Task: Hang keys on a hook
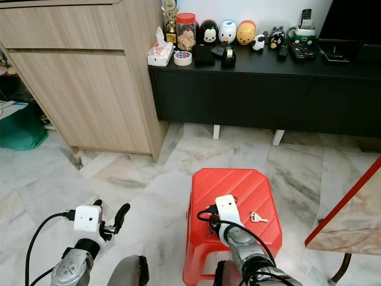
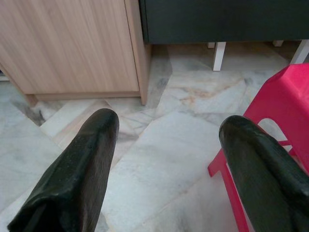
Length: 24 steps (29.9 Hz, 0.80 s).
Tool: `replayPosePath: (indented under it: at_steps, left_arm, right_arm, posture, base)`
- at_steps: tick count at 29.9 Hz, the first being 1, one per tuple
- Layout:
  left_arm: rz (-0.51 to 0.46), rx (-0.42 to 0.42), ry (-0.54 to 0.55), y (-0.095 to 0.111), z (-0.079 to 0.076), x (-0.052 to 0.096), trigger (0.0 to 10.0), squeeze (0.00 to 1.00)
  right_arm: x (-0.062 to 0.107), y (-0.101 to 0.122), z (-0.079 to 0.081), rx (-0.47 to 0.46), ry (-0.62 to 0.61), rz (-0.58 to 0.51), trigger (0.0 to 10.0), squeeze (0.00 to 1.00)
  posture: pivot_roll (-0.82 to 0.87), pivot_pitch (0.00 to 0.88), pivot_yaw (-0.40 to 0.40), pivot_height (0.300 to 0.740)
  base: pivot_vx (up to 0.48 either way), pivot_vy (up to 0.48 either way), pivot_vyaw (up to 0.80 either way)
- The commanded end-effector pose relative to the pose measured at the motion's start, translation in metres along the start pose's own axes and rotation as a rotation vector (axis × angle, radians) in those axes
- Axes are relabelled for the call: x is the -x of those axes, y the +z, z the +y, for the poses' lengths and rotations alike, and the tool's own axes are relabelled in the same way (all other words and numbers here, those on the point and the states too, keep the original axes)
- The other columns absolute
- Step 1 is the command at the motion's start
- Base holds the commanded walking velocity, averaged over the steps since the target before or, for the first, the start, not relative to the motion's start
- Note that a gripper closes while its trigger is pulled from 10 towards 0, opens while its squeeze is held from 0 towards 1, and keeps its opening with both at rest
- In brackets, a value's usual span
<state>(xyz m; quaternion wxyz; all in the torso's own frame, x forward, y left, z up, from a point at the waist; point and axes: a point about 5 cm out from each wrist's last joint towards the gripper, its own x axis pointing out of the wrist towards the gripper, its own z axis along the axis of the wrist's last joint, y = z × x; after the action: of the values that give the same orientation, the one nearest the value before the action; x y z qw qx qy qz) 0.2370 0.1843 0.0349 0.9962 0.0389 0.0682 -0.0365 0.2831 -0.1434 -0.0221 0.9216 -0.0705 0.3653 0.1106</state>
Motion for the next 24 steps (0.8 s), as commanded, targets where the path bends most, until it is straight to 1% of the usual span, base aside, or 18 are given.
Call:
replayPosePath:
  at_steps: [1, 2, 3, 5, 8, 13, 18, 21, 24]
  left_arm:
    - [0.016, -0.012, -0.002, -0.002, 0.001, -0.001, 10.0, 0.0]
    - [0.016, -0.012, -0.002, -0.002, 0.001, -0.001, 10.0, 0.0]
    - [0.016, -0.011, -0.002, -0.002, 0.0, -0.001, 10.0, 0.0]
    - [0.016, -0.011, -0.002, -0.002, 0.0, -0.001, 10.0, 0.0]
    - [0.016, -0.011, -0.002, -0.003, 0.0, -0.001, 10.0, 0.0]
    - [0.014, -0.012, 0.001, -0.003, 0.001, -0.002, 10.0, 0.0]
    - [0.014, -0.014, 0.001, -0.003, 0.001, -0.003, 10.0, 0.0]
    - [0.012, -0.016, 0.0, -0.002, 0.001, -0.003, 10.0, 0.0]
    - [0.009, -0.016, 0.0, 0.0, 0.002, -0.004, 10.0, 0.0]
  right_arm:
    - [0.0, 0.004, -0.001, 0.063, 0.017, -0.001, 10.0, 0.0]
    - [0.0, 0.004, -0.001, 0.063, 0.017, -0.001, 10.0, 0.0]
    - [0.0, 0.004, -0.003, 0.102, 0.014, -0.002, 10.0, 0.0]
    - [0.001, 0.004, -0.005, 0.149, 0.009, -0.001, 10.0, 0.0]
    - [0.002, 0.007, -0.012, 0.234, -0.011, -0.009, 10.0, 0.0]
    - [0.002, 0.016, -0.017, 0.257, -0.02, -0.047, 10.0, 0.0]
    - [0.002, 0.022, -0.019, 0.256, -0.016, -0.079, 10.0, 0.0]
    - [0.003, 0.024, -0.019, 0.277, -0.013, -0.082, 10.0, 0.0]
    - [0.003, 0.026, -0.018, 0.321, 0.025, -0.086, 10.0, 0.0]
  posture:
    - [0.06, 0.052, 0.012, 0.612]
    - [0.06, 0.052, 0.012, 0.612]
    - [0.06, 0.052, 0.012, 0.612]
    - [0.06, 0.05, 0.011, 0.612]
    - [0.06, 0.046, 0.011, 0.612]
    - [0.06, 0.045, 0.011, 0.612]
    - [0.06, 0.039, 0.011, 0.612]
    - [0.06, 0.037, 0.011, 0.612]
    - [0.06, 0.037, 0.011, 0.612]
  base:
    - [0.0, 0.0, 0.0]
    - [0.0, 0.0, 0.0]
    - [0.0, 0.0, 0.0]
    - [0.0, 0.0, 0.0]
    - [0.0, 0.0, 0.0]
    - [0.0, 0.0, 0.0]
    - [0.0, 0.0, 0.0]
    - [0.0, 0.0, 0.0]
    - [0.0, 0.0, 0.0]
